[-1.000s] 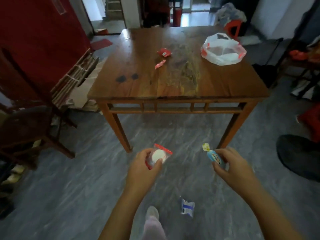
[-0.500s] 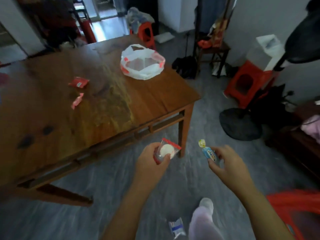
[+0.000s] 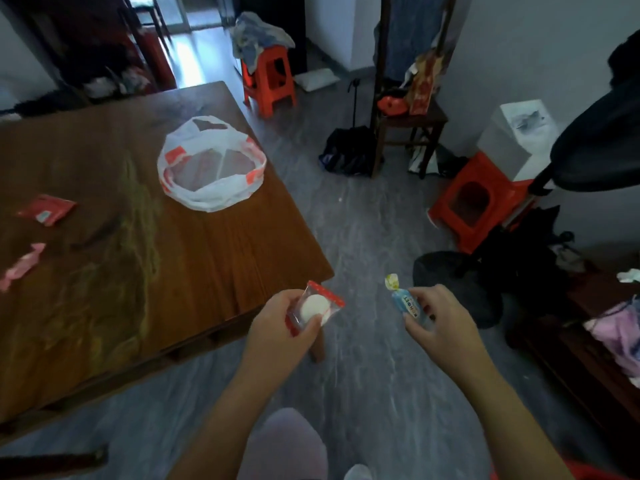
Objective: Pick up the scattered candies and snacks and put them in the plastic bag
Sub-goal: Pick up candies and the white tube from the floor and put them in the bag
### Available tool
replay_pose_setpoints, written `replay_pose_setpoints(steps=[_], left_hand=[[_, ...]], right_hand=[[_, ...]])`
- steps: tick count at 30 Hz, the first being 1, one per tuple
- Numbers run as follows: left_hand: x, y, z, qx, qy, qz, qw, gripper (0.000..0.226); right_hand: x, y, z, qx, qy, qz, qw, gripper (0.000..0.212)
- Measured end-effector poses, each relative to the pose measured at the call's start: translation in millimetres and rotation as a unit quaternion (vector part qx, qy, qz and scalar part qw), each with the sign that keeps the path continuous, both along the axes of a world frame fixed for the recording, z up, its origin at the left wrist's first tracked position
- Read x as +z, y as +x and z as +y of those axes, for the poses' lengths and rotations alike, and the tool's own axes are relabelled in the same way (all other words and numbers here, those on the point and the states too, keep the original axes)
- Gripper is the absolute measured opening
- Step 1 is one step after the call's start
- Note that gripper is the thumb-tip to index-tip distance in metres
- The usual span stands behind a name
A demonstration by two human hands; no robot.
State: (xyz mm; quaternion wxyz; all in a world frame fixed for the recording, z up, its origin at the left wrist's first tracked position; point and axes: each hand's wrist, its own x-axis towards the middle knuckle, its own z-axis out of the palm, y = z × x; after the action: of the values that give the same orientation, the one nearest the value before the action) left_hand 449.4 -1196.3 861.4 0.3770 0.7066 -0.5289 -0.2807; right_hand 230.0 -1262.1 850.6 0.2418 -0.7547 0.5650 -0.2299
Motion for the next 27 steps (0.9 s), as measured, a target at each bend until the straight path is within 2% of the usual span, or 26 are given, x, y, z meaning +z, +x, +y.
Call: replay_pose_setpoints(steps=[12,18,23,27], left_hand=[[-5.7,54.8,-192.4,0.049,-0.031,-0.018,0.998,0.031],[-10.7,47.5,-246.1,0.096,0.007,0.032,0.995,0.030],[-19.5,43.2,-302.3,0.201,0.025,0.050,0.978,0.030],[-14.0,28.8,-350.8,0.316,0.018,0.066,0.946,0.033]], right_hand=[[-0.9,73.0,-198.9,0.091,-0.013,-0.001,0.996,0.025],[-7.8,79.1,-280.3,0.124,0.005,-0.022,0.992,0.025],[-20.3,87.8,-370.9,0.208,0.009,-0.023,0.978,0.024],[-17.2,97.4,-452.8,0.302,0.002,0.012,0.953,0.027]])
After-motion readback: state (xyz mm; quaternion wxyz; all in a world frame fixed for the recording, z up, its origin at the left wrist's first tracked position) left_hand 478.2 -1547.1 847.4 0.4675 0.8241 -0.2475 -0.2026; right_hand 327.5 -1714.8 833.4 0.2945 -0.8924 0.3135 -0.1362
